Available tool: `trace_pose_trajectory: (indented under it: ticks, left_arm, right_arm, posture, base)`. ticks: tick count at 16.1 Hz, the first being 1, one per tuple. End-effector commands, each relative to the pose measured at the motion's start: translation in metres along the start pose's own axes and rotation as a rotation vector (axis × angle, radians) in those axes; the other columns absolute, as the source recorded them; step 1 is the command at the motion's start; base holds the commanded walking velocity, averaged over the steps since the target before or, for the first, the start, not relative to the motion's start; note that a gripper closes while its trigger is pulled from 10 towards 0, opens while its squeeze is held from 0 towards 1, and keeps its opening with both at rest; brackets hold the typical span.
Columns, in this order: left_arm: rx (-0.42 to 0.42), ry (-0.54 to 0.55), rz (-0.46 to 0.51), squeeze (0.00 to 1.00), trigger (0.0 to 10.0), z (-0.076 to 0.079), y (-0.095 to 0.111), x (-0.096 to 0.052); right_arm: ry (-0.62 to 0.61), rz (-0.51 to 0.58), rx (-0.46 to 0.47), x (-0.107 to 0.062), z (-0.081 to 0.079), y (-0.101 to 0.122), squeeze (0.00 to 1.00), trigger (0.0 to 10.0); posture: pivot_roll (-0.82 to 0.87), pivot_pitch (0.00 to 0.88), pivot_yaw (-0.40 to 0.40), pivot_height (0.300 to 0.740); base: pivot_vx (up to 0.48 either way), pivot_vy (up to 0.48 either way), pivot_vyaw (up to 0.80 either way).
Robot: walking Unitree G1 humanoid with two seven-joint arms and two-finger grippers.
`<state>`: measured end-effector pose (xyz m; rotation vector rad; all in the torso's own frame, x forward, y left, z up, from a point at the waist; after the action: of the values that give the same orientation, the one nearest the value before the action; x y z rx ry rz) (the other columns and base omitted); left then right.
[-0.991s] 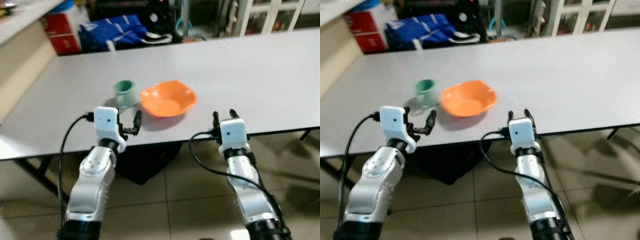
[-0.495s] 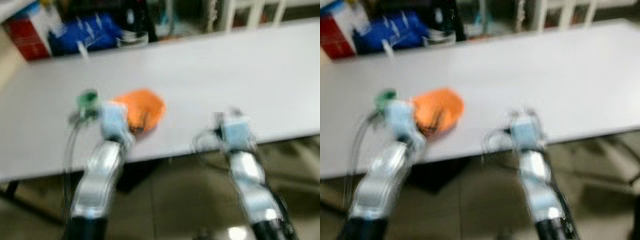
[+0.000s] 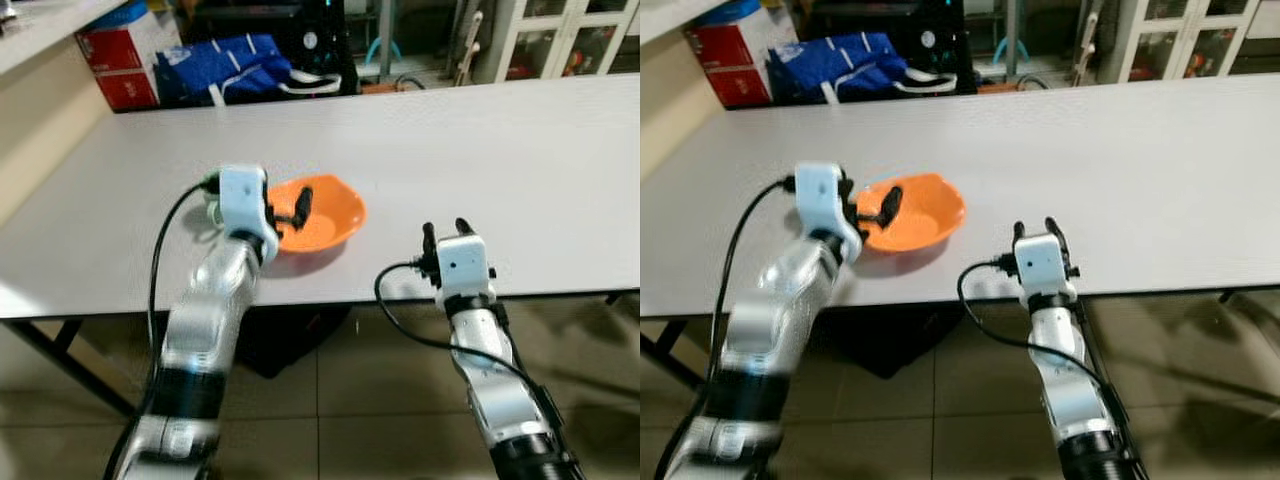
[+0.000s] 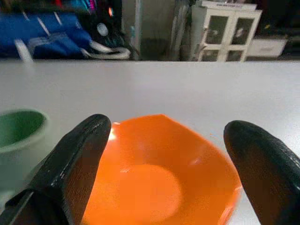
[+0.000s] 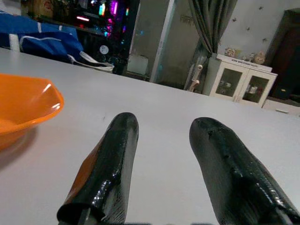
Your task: Setting the table
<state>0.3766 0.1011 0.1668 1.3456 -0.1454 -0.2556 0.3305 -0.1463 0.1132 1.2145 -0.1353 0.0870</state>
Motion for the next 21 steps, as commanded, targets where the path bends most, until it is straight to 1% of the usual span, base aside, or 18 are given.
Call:
trace_pose_trajectory:
  ticks: [1, 2, 4, 5, 8, 10, 12, 16, 19, 21]
  left_arm:
    - [-0.07, 0.016, -0.048, 1.0, 10.0, -0.003, -0.007, 0.004]
    - [-0.122, -0.007, -0.07, 1.0, 10.0, 0.003, -0.009, 0.009]
    - [-0.189, -0.019, -0.094, 1.0, 10.0, 0.011, -0.01, 0.019]
    - [-0.251, 0.004, -0.126, 1.0, 10.0, 0.01, -0.011, 0.026]
    - [-0.32, 0.053, -0.154, 1.0, 10.0, 0.001, -0.006, 0.036]
    - [-0.379, 0.099, -0.167, 1.0, 10.0, -0.007, -0.004, 0.038]
    - [-0.44, 0.148, -0.198, 1.0, 10.0, -0.013, -0.01, 0.039]
    - [-0.492, 0.174, -0.207, 1.0, 10.0, -0.014, -0.011, 0.04]
    - [-0.519, 0.149, -0.204, 1.0, 10.0, -0.005, -0.006, 0.043]
    - [-0.536, 0.14, -0.213, 1.0, 10.0, 0.001, -0.006, 0.044]
  right_arm:
    - [0.0, 0.009, -0.003, 0.001, 0.0, 0.003, 0.0, 10.0]
    - [0.001, 0.009, -0.003, 0.001, 0.0, 0.003, 0.0, 10.0]
    - [0.0, 0.009, -0.004, 0.001, 0.0, 0.002, 0.0, 10.0]
    - [0.0, 0.009, -0.005, 0.001, -0.001, 0.002, 0.0, 10.0]
    - [0.0, 0.01, -0.008, 0.0, 0.0, 0.002, 0.0, 10.0]
    - [-0.005, 0.008, -0.01, -0.001, 0.002, 0.001, 0.0, 10.0]
    - [-0.007, 0.005, -0.014, -0.002, 0.002, 0.001, 0.0, 10.0]
    - [-0.009, 0.0, -0.022, -0.003, 0.003, 0.0, 0.0, 10.0]
    - [-0.013, 0.001, -0.024, -0.002, 0.004, 0.001, 0.0, 10.0]
    - [-0.012, -0.001, -0.024, -0.003, 0.003, 0.001, 0.0, 10.0]
  posture:
    - [-0.2, 0.0, 0.121, 0.74]
    - [-0.21, 0.0, 0.125, 0.74]
    - [-0.21, 0.0, 0.127, 0.74]
    - [-0.21, 0.0, 0.128, 0.74]
    - [-0.22, 0.0, 0.133, 0.74]
    - [-0.22, 0.0, 0.134, 0.74]
    - [-0.23, 0.0, 0.133, 0.74]
    - [-0.22, 0.0, 0.13, 0.74]
    - [-0.22, 0.0, 0.129, 0.74]
    - [-0.23, 0.0, 0.131, 0.74]
  base:
    - [0.0, 0.0, 0.0]
    - [0.0, 0.0, 0.0]
    - [0.0, 0.0, 0.0]
    - [0.0, 0.0, 0.0]
    - [0.0, 0.0, 0.0]
    - [0.0, 0.0, 0.0]
    - [0.0, 0.0, 0.0]
    - [0.0, 0.0, 0.0]
    - [0.0, 0.0, 0.0]
    - [0.0, 0.0, 0.0]
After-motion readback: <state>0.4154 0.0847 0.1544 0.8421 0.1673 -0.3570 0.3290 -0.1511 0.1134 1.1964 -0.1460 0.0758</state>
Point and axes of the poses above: a point about 5 cm out from each wrist's last joint towards the gripper, its own x axis pointing out of the wrist towards the gripper, its own y axis along the axis of the wrist's last joint, z = x × y, the point moved 4 cm from there along x, pointing out of the wrist towards the gripper, and after that the axes turned 1 degree about -x, right-handed, at the moved point
